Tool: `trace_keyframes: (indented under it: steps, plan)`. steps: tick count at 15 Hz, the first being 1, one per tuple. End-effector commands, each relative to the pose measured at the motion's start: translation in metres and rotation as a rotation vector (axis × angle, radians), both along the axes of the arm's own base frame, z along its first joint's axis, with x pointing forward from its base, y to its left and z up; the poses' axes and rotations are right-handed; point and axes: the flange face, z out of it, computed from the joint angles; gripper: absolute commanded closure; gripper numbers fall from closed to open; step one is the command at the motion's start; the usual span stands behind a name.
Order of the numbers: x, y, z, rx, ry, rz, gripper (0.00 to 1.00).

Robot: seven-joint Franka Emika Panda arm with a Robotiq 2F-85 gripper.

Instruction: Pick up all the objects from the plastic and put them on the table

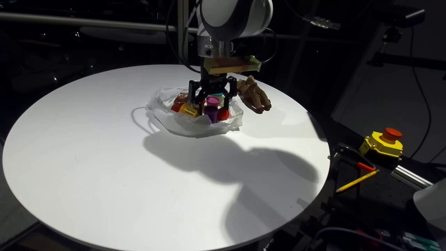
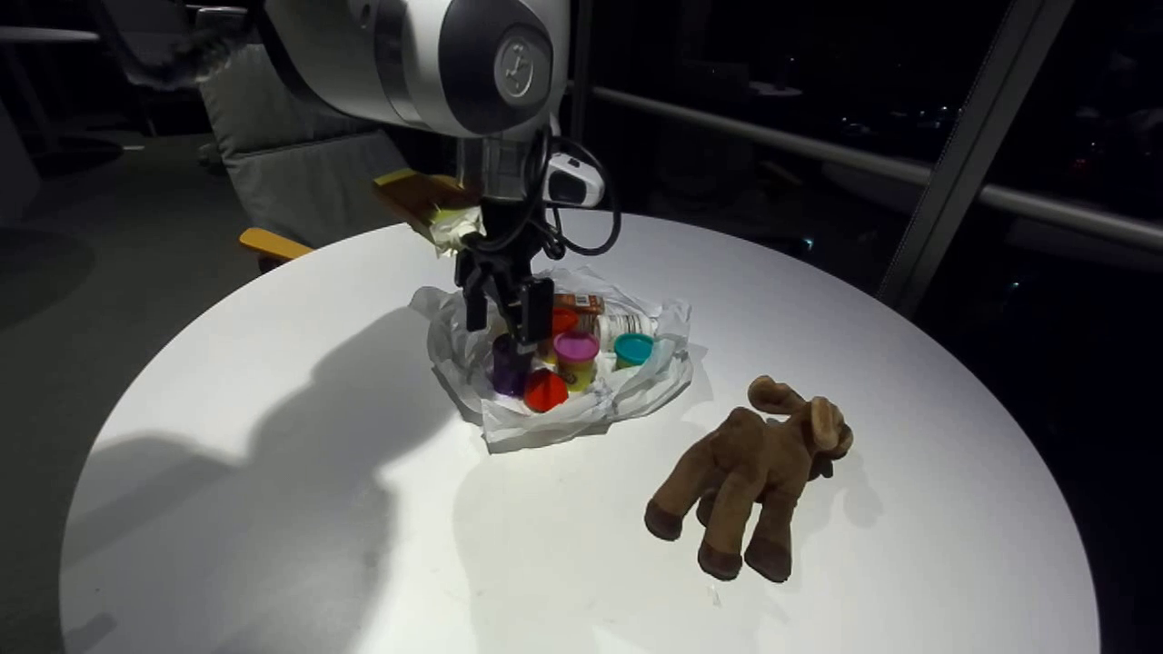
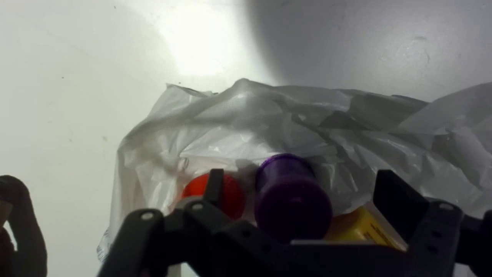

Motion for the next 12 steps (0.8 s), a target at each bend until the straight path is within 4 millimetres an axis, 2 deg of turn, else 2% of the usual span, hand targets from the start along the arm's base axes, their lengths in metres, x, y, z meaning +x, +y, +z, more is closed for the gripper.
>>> trace_keyframes:
  steps: [1, 3, 6, 8, 10, 12]
  plan:
    - [0.014, 0.0, 0.0, 0.02, -0.017, -0.015, 0.22]
    - [0.016, -0.001, -0.002, 0.016, -0.019, -0.018, 0.32]
    - [0.014, -0.004, 0.002, 0.009, -0.023, -0.024, 0.58]
    - [0.014, -0.007, 0.005, 0.0, -0.029, -0.03, 0.72]
    - [0.011, -0.01, 0.009, -0.015, -0.027, -0.04, 0.75]
    - [0.0, -0.008, 0.023, -0.035, -0.025, -0.052, 0.75]
